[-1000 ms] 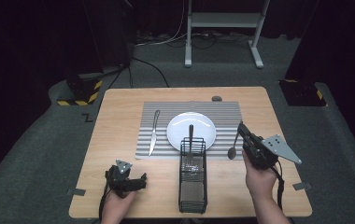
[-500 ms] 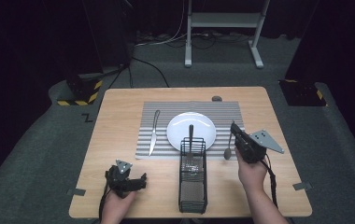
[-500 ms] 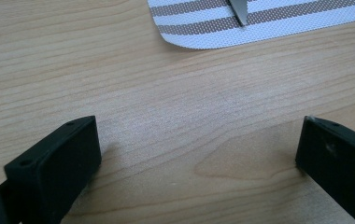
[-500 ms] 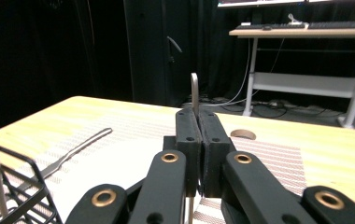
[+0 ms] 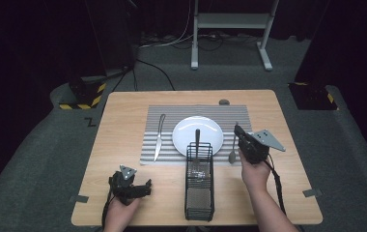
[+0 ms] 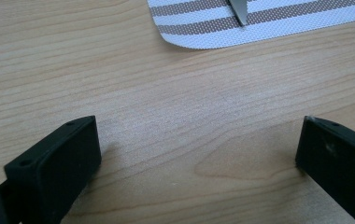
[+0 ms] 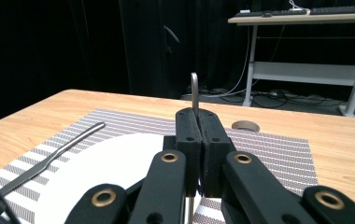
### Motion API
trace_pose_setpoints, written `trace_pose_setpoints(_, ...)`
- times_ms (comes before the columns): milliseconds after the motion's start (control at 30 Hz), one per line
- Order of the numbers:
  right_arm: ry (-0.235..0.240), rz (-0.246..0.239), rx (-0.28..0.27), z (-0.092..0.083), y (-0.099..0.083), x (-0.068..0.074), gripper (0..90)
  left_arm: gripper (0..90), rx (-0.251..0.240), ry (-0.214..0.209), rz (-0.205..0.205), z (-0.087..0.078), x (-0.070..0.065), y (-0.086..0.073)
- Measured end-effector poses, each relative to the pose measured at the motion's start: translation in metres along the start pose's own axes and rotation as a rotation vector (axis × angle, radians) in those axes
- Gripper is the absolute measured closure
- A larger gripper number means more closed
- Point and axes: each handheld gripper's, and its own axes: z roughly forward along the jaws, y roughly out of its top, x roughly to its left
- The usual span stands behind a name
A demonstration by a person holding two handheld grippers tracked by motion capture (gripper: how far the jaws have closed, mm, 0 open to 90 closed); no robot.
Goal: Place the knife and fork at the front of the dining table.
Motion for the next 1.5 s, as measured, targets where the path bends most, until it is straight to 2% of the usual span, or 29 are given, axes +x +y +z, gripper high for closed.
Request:
trace_pose_setpoints(300,-0.010,0.028,0.014,0.016,0.000,-0.007,88.7,0.2,0.000,0.000,0.000,0.000,0.000,0.000)
trace_pose_setpoints(567,-0.010,0.084,0.049,0.045,-0.003,-0.015,88.7,0.3,0.000,-0.001,0.002,0.000,0.000,0.000)
trace_pose_setpoints(800,-0.019,0.135,0.069,0.061,-0.009,-0.022,88.6,0.8,-0.001,0.000,0.002,-0.001,0.000,-0.001)
trace_pose_setpoints(1000,-0.018,0.139,0.082,0.071,-0.012,-0.023,88.5,0.8,0.000,-0.001,0.003,-0.001,0.000,-0.001)
trace_pose_setpoints(1133,-0.026,0.160,0.098,0.080,-0.016,-0.028,88.2,0.8,0.000,-0.001,0.003,-0.001,0.000,-0.001)
trace_pose_setpoints(1500,-0.050,0.208,0.144,0.092,-0.026,-0.038,87.4,0.8,0.000,-0.002,0.006,-0.001,0.000,-0.001)
